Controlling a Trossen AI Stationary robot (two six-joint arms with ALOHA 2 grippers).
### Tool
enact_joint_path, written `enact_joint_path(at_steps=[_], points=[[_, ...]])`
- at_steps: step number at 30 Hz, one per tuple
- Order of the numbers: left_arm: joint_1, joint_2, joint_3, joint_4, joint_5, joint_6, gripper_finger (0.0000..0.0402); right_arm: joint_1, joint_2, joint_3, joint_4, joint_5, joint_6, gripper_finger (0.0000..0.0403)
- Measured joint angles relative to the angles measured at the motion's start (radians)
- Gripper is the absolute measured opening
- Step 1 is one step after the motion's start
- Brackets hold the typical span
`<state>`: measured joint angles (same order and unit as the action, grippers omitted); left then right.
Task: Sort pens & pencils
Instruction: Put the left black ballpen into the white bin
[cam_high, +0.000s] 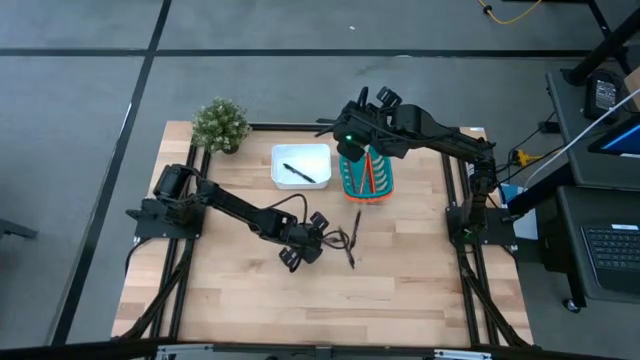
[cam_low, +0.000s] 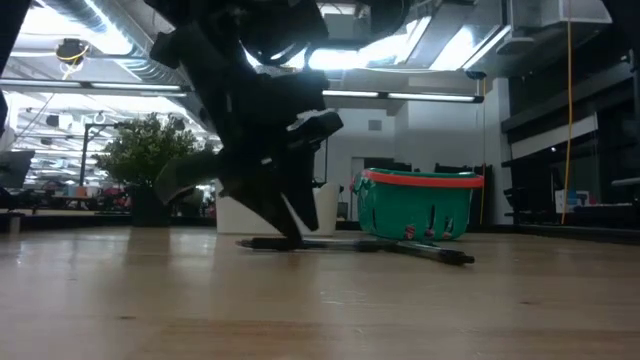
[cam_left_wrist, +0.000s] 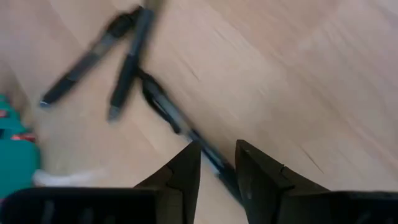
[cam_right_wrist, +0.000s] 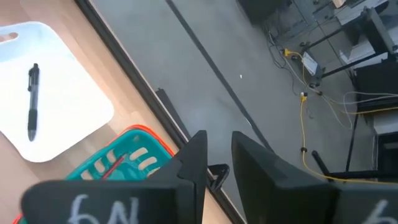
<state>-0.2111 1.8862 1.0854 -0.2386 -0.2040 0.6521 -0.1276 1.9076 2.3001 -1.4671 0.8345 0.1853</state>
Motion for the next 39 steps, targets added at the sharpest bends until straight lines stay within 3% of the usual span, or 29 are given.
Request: enact_joint_path(at_steps=[8, 29, 39], points=[[0.014, 0.000, 0.012, -0.016, -0.009, -0.047, 0.0095, 0.000, 0.000, 0.000, 0.020, -0.001, -0.011, 0.0076], [0.075, 0.000, 0.012, -0.068, 0.151, -0.304, 0.0088, 0.000, 0.000, 0.000, 0.037, -0.020, -0.014, 0.0076], [0.074, 0.047, 0.017, -0.049, 0.180, -0.365, 0.0041, 0.000, 0.000, 0.000, 0.040, -0.026, -0.012, 0.0076]])
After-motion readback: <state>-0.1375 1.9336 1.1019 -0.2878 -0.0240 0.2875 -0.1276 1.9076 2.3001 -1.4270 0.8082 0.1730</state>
